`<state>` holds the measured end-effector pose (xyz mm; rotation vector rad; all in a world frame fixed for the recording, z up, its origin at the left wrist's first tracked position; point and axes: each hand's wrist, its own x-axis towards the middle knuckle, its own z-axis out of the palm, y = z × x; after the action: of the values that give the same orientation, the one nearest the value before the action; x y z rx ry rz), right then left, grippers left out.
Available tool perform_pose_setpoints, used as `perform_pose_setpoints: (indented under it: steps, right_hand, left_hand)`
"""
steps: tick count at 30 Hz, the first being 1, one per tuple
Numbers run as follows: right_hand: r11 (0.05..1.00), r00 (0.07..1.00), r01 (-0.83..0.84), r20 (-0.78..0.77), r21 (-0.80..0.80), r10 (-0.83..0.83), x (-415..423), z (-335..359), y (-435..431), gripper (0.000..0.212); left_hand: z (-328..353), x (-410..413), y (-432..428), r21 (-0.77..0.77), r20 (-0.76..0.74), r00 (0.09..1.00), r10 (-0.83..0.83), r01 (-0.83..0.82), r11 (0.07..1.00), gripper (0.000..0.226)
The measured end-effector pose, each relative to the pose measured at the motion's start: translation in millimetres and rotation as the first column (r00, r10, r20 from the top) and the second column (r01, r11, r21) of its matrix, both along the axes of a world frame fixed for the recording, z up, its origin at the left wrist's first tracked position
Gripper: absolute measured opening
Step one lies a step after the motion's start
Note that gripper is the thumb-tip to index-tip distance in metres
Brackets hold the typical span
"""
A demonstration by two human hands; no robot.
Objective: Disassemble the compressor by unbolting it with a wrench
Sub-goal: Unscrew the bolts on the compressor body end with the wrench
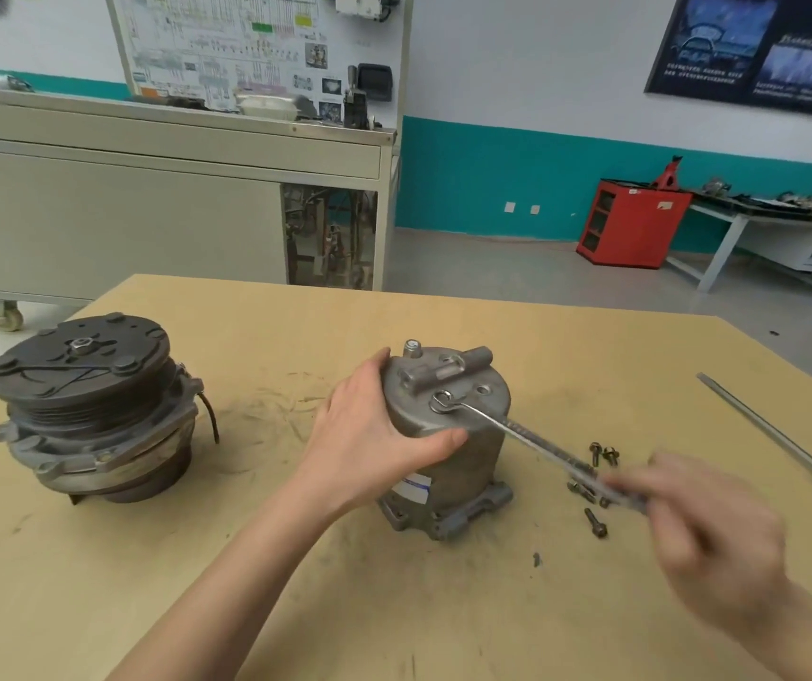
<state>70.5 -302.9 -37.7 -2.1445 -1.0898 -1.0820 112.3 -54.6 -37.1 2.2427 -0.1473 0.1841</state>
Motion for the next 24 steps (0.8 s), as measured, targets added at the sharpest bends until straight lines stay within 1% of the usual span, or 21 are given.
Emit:
perform_pose_setpoints:
  steps: [1,2,3,4,5,6,8,9,10,12,14,16,18,20,21,22,23,24]
  right_hand:
    - [0.98,0.981,0.118,-0.174,0.162,-0.089,8,0,-12,0.024]
    - [0.931,0.926,0.249,-0.348,0.266,-0.148,20,5,-16,0.023]
    - [0.888,0.858,0.355,-0.479,0.291,-0.186,39,5,-18,0.022]
    - [0.867,0.796,0.429,-0.56,0.254,-0.23,61,11,-14,0.024]
    - [0.87,0.751,0.463,-0.597,0.172,-0.282,85,17,-9,0.027]
    - [0.879,0.702,0.473,-0.627,0.057,-0.337,110,27,0,0.028]
    - [0.86,0.62,0.456,-0.612,-0.229,-0.492,158,46,24,0.028]
    - [0.836,0.6,0.421,-0.583,-0.352,-0.547,178,54,41,0.028]
    - [0.8,0.602,0.379,-0.532,-0.466,-0.595,193,61,61,0.027]
    - [0.698,0.657,0.303,-0.389,-0.648,-0.646,210,72,106,0.024]
    - [0.605,0.737,0.255,-0.254,-0.755,-0.627,210,81,150,0.023]
    - [0.563,0.842,0.203,-0.15,-0.801,-0.518,197,82,190,0.021]
    - [0.526,0.933,0.131,-0.075,-0.84,-0.352,175,73,223,0.018]
    - [0.464,0.988,0.108,0.045,-0.879,-0.146,153,58,244,0.02]
    - [0.433,0.991,0.129,0.109,-0.892,-0.071,142,54,248,0.022]
    - [0.454,0.988,0.148,0.148,-0.879,-0.036,135,56,245,0.022]
    - [0.528,0.988,0.146,0.147,-0.837,-0.04,132,64,239,0.02]
    - [0.618,0.992,0.124,0.109,-0.776,-0.062,132,75,229,0.019]
  left_hand:
    - [-1,1,2,-0.002,0.003,1.0,-0.006,0.006,1.0,0.129]
    - [-3,3,4,0.003,0.011,1.0,-0.027,0.027,1.0,0.131]
    - [-3,2,7,-0.003,0.005,0.999,-0.039,0.039,0.999,0.133]
    - [-4,3,10,-0.015,0.005,0.999,-0.049,0.049,0.999,0.134]
    - [-5,2,13,-0.022,-0.002,0.998,-0.057,0.057,0.998,0.136]
    - [-6,1,15,-0.034,-0.011,0.998,-0.068,0.068,0.997,0.136]
    - [-9,1,18,-0.061,-0.026,0.997,-0.071,0.069,0.996,0.134]
    - [-11,1,19,-0.074,-0.029,0.997,-0.065,0.063,0.995,0.132]
    - [-12,1,19,-0.081,-0.022,0.998,-0.06,0.058,0.995,0.128]
    - [-14,1,18,-0.081,-0.006,0.998,-0.058,0.057,0.995,0.121]
    - [-16,1,18,-0.083,0.002,0.999,-0.054,0.054,0.995,0.116]
    - [-17,1,18,-0.094,0.007,0.998,-0.055,0.055,0.994,0.107]
    - [-17,1,17,-0.107,0.021,0.998,-0.067,0.069,0.992,0.087]
    - [-15,-1,16,-0.112,0.055,0.995,-0.087,0.093,0.989,0.065]
    - [-15,-1,16,-0.114,0.073,0.993,-0.09,0.098,0.989,0.057]
    - [-15,-2,16,-0.119,0.081,0.993,-0.09,0.1,0.988,0.053]
    - [-16,-1,16,-0.122,0.078,0.993,-0.089,0.098,0.988,0.055]
    - [-17,-1,16,-0.122,0.067,0.995,-0.08,0.088,0.989,0.062]
